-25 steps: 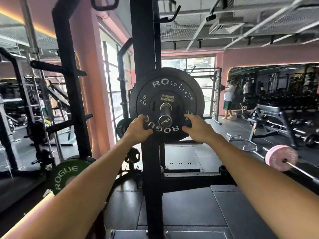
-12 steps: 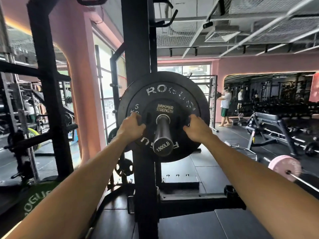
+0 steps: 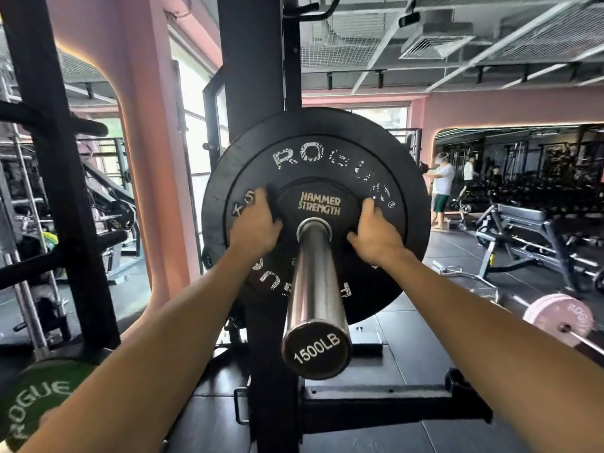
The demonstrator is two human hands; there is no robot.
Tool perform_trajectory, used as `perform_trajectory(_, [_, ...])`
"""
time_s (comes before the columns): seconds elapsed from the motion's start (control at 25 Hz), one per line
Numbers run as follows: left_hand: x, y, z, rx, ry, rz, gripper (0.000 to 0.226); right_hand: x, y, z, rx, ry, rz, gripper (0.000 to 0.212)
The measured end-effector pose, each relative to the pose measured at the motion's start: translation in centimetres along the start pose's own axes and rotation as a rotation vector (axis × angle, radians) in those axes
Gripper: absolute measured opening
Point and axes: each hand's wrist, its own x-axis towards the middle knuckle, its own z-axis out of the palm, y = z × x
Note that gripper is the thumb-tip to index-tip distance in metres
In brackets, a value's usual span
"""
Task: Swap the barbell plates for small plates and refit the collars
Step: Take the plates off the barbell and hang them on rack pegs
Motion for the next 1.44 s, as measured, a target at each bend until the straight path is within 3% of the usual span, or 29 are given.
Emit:
perform_trajectory(0.12, [0.1, 0.4, 0.4, 0.093, -0.011, 0.045, 0.050, 0.2, -0.4, 0.1, -0.050, 0.029, -0.034, 0.047])
perform_trajectory(0.32, [-2.0, 0.5, -1.4, 0.005, -0.090, -0.029, 0.055, -1.2, -1.3, -1.6, 0.038, 0.022, -0.085, 0.041])
perform_trajectory(0.52, [-6.9, 1.0, -5.4, -0.025, -0.160, -0.078, 0.070, -6.1, -2.7, -5.4, -0.033, 0.014, -0.091, 0.040])
perform_trajectory(0.88, [-19.1, 3.9, -14.3, -0.045, -0.020, -0.008, 0.046, -19.7, -6.2, -12.8, -0.092, 0.100, -0.089, 0.030])
perform_trajectory(1.04, [-23.6, 5.4, -18.6, -0.037, -0.037, 0.009, 0.049, -25.0, -7.5, -15.8, -0.081, 0.061, -0.080, 0.036])
perform_trajectory(1.44, [-30.8, 8.4, -30.1, 0.059, -0.017, -0.009, 0.042, -32.9, -11.9, -22.4, -0.007, 0.013, -0.164, 0.015])
